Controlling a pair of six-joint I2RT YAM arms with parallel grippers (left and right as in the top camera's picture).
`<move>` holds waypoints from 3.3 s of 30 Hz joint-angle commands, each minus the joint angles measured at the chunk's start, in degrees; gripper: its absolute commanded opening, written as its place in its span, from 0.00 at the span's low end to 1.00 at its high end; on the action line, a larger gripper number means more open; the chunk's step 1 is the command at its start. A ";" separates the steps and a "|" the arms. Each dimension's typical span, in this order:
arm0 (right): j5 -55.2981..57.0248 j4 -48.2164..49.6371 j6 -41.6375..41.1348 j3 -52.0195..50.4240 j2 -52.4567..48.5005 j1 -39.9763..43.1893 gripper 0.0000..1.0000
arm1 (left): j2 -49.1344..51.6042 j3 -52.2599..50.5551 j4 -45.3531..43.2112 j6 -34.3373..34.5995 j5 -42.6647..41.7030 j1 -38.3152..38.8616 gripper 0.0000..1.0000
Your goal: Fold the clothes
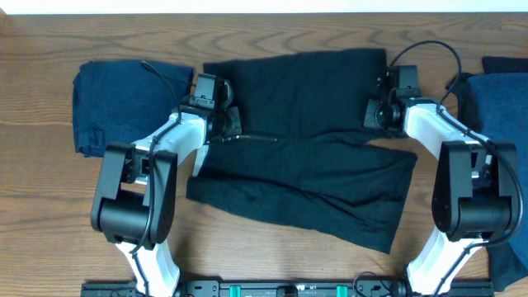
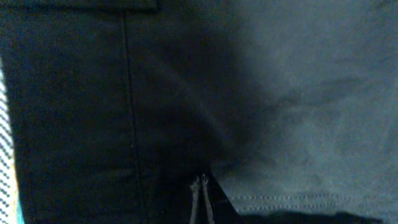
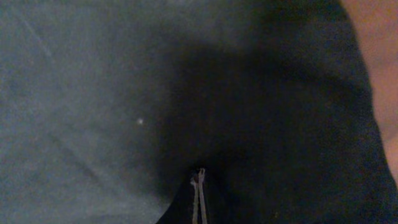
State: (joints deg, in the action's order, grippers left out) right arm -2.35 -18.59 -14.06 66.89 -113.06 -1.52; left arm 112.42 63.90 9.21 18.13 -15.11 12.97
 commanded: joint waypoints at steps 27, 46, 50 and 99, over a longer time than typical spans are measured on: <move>-1.68 -45.20 -6.03 5.95 23.19 9.35 0.01 | -28.68 7.19 41.55 -0.31 5.14 0.02 0.06; -1.95 -14.67 -6.12 -12.92 8.11 9.44 0.02 | -26.32 4.59 43.50 -0.31 5.33 0.02 0.06; -1.07 -8.28 -6.10 -12.92 3.65 9.51 0.02 | -26.32 4.57 43.25 -0.31 5.35 0.02 0.06; 0.39 -44.06 -1.97 7.21 26.18 9.38 0.74 | -14.82 4.63 53.07 -0.35 -1.38 -0.42 0.06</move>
State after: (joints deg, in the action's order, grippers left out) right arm -2.66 -62.00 -15.92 74.52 -86.56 7.70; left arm 101.54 68.71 60.93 18.00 -15.44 12.80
